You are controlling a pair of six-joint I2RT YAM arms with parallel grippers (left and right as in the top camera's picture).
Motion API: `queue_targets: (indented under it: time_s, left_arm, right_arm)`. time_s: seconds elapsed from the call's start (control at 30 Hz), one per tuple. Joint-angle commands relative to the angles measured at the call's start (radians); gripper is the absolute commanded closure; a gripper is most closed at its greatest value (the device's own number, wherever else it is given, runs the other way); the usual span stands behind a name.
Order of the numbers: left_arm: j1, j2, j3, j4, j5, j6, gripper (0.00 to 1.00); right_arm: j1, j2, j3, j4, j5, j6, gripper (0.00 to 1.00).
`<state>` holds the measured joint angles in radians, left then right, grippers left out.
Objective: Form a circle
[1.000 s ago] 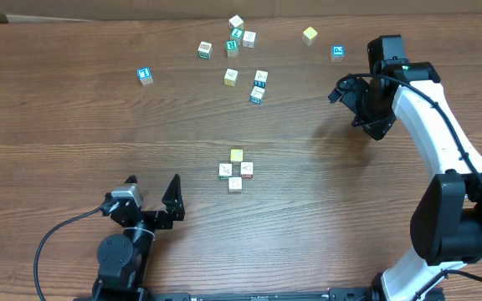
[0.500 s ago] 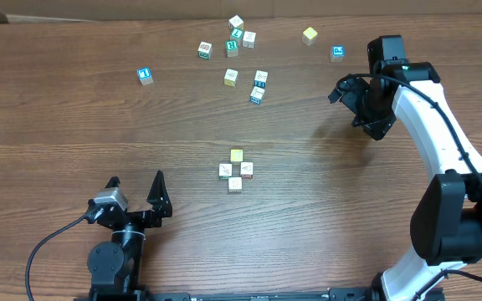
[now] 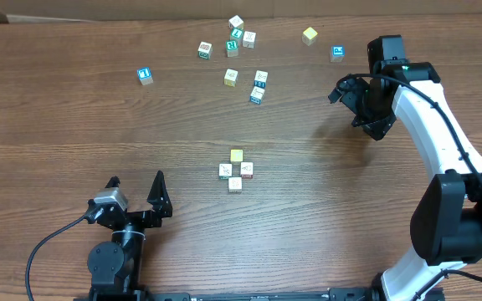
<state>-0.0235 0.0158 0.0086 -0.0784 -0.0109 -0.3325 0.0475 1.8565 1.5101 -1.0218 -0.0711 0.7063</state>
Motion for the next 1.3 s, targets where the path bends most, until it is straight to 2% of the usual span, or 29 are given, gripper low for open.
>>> queue_targets:
  time_s: [0.0, 0.27, 0.4, 0.5, 0.6, 0.63, 0.73, 0.9, 1.13, 1.27]
  left_arm:
    - [0.008, -0.011, -0.003, 0.000, 0.019, 0.015, 0.00]
    - [0.008, -0.011, -0.003, 0.000, 0.019, 0.015, 0.01]
    - [0.008, -0.011, -0.003, 0.000, 0.019, 0.015, 0.00]
    - [0.008, -0.011, -0.003, 0.000, 0.019, 0.015, 0.01]
    - [0.008, -0.011, -0.003, 0.000, 0.019, 0.015, 0.00]
    - [0.008, -0.011, -0.003, 0.000, 0.019, 0.015, 0.00]
    - [0.008, -0.011, -0.003, 0.000, 0.019, 0.015, 0.01]
    - [0.008, -0.011, -0.003, 0.000, 0.019, 0.015, 0.01]
    - [0.008, -0.011, -0.003, 0.000, 0.019, 0.015, 0.01]
    - [0.008, -0.011, -0.003, 0.000, 0.019, 0.015, 0.01]
  right_arm:
    - [0.003, -0.012, 0.014, 0.003, 0.007, -0.001, 0.00]
    - [0.003, -0.024, 0.014, -0.003, 0.022, -0.006, 0.00]
    - [0.014, -0.110, 0.011, -0.074, 0.138, -0.008, 0.00]
    - [0.033, -0.212, -0.039, -0.060, 0.174, -0.009, 0.00]
    - [0.055, -0.346, -0.169, 0.084, 0.209, -0.023, 0.00]
    - [0.065, -0.442, -0.284, 0.211, 0.202, -0.098, 0.00]
    - [0.070, -0.578, -0.481, 0.416, 0.156, -0.225, 0.00]
    - [0.052, -0.730, -0.783, 0.780, 0.002, -0.430, 0.00]
    - [0.021, -0.868, -1.137, 1.210, -0.062, -0.453, 0.00]
    - [0.008, -0.932, -1.275, 1.326, -0.063, -0.446, 0.00]
